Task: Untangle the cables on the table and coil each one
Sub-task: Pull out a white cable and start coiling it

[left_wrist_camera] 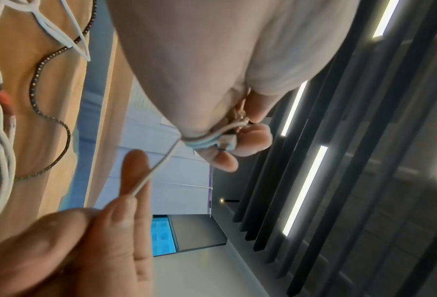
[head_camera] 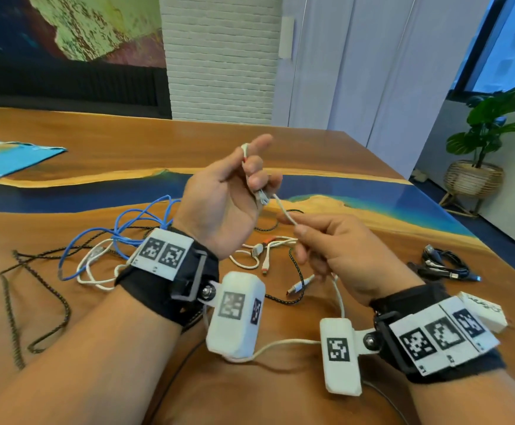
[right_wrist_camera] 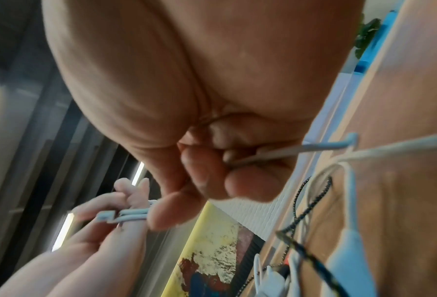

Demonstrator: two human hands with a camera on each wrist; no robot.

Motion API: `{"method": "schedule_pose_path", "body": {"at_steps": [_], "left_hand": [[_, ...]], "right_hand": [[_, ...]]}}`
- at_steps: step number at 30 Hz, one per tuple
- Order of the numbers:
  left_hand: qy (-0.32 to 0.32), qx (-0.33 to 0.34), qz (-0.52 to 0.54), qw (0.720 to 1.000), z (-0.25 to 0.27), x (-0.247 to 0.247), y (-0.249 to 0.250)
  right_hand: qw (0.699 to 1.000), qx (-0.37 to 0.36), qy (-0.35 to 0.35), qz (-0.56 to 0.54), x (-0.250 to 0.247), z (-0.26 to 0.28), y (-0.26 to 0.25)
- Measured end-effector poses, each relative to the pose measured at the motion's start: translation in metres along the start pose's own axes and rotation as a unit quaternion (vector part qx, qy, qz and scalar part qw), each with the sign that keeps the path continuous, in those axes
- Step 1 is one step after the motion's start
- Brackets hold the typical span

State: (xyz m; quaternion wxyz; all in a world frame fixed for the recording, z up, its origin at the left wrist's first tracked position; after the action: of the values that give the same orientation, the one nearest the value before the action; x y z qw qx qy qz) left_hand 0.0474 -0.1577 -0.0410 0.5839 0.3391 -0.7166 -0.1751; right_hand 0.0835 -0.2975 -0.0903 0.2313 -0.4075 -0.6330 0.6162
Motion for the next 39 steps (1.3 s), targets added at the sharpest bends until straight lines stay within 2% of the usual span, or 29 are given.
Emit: {"method": "schedule_pose_path", "body": {"at_steps": [3,5,7,10,12,14,16,19,22,24,27,29,31,34,39], "left_hand": [[0.083,0.067,-0.081,0.991,-0.005,-0.016,0.005],[0.101,0.079,-0.175,0.976,-0.005,-0.019,0.004],[0.099,0.082,-0.301,0.945,-0.003,-0.017,0.000],[0.066,0.032,-0.482,0.873,0.001,-0.015,-0.011],[0.023,-0.037,-0.531,0.846,0.003,-0.016,-0.022],[-0.026,-0.100,-0.518,0.849,0.010,-0.012,-0.032],[-0.064,-0.136,-0.498,0.854,0.015,-0.006,-0.037],[-0.097,-0.156,-0.426,0.886,0.021,0.004,-0.040],[-0.087,-0.139,-0.315,0.935,0.020,0.006,-0.032],[-0.058,-0.127,-0.228,0.963,0.015,0.003,-0.022],[-0.021,-0.095,-0.130,0.987,0.009,0.000,-0.005],[-0.012,-0.077,-0.101,0.992,0.007,-0.003,0.004],[-0.007,-0.068,-0.100,0.993,0.006,-0.006,0.007],[0.006,-0.076,-0.115,0.991,0.004,-0.010,0.003],[0.035,-0.097,-0.189,0.977,0.004,-0.015,-0.009]], "right_hand": [[0.999,0.004,-0.050,0.017,0.015,0.004,0.001],[0.997,-0.001,-0.067,0.033,0.020,0.006,-0.001],[0.996,-0.019,-0.074,0.043,0.021,0.008,-0.004],[0.997,-0.064,-0.038,0.020,0.012,0.008,-0.016],[0.996,-0.090,0.021,-0.019,-0.004,0.007,-0.023],[0.990,-0.098,0.081,-0.068,-0.023,0.006,-0.025],[0.984,-0.089,0.120,-0.099,-0.035,0.004,-0.023],[0.977,-0.085,0.157,-0.116,-0.041,0.003,-0.018],[0.973,-0.078,0.161,-0.146,-0.039,-0.001,-0.011],[0.977,-0.047,0.136,-0.157,-0.037,-0.003,-0.003],[0.992,0.029,0.088,-0.083,-0.030,-0.003,0.013],[0.992,0.061,0.107,-0.008,-0.032,-0.004,0.023],[0.984,0.061,0.165,-0.009,-0.041,-0.006,0.026],[0.967,0.019,0.241,-0.080,-0.056,-0.004,0.017],[0.956,-0.067,0.286,0.010,-0.067,0.004,-0.007]]}}
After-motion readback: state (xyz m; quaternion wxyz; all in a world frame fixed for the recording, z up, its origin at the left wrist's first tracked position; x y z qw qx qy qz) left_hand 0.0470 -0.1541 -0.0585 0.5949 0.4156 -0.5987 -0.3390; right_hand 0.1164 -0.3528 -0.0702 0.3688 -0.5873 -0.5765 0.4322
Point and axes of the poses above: each hand's wrist, its own z-axis away from the middle knuckle, its own x-axis out of the palm, y = z × x, the point moved 8 cm from there along -z, towards the middle knuckle, and after that the axes turned 3 degrees about y, right-handed, at the moved point
